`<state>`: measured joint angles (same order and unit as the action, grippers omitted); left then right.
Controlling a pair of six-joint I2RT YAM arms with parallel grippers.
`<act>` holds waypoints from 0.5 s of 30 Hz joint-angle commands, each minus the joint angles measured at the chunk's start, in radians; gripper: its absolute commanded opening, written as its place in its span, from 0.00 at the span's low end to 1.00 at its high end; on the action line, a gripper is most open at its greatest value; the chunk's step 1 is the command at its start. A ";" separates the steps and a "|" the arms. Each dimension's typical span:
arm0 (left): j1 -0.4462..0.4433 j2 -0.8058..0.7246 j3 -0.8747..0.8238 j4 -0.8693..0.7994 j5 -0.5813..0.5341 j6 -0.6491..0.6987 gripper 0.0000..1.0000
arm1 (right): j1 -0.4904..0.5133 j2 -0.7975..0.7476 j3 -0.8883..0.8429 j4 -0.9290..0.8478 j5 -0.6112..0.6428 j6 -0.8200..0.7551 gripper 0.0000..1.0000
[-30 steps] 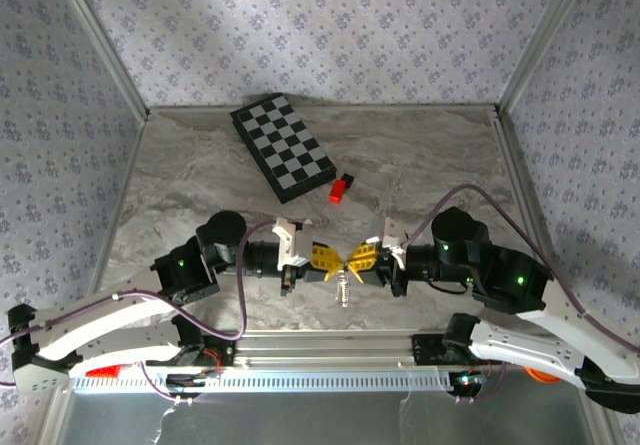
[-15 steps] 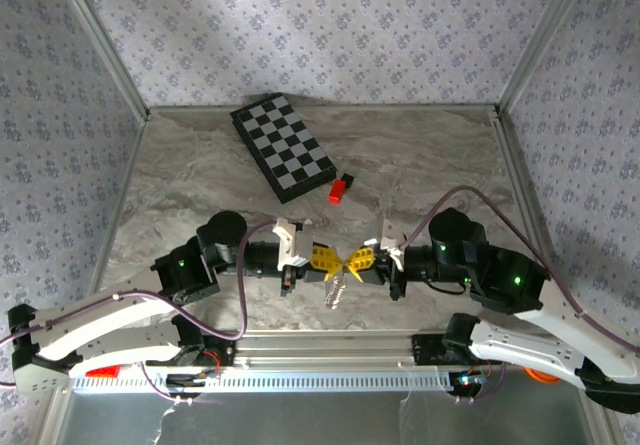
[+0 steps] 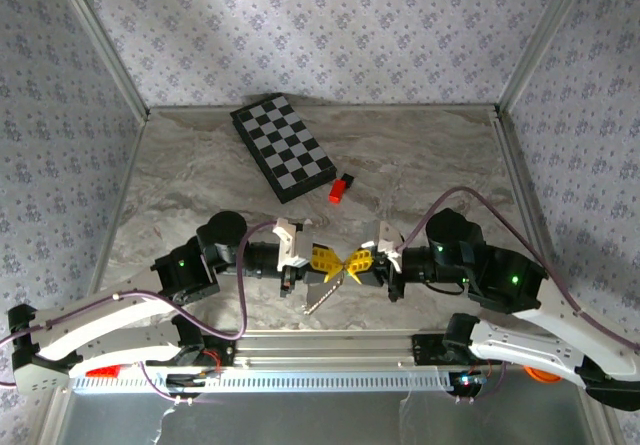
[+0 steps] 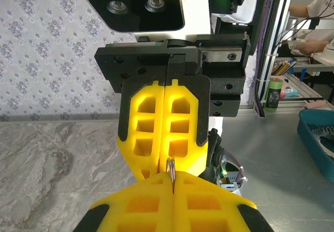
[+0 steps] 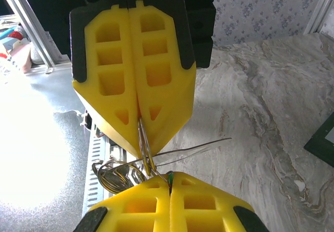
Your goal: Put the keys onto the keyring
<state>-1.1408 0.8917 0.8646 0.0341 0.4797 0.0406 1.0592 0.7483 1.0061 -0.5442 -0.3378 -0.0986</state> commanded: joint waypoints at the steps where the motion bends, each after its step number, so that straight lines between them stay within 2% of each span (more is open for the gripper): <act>1: -0.003 -0.011 0.014 0.079 0.032 -0.004 0.00 | 0.008 0.017 0.013 0.009 -0.010 -0.021 0.00; 15: -0.003 -0.004 0.023 0.084 0.036 -0.002 0.00 | 0.011 0.022 0.029 0.002 -0.044 -0.029 0.03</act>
<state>-1.1408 0.8917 0.8646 0.0303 0.4870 0.0406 1.0611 0.7647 1.0069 -0.5419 -0.3599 -0.1108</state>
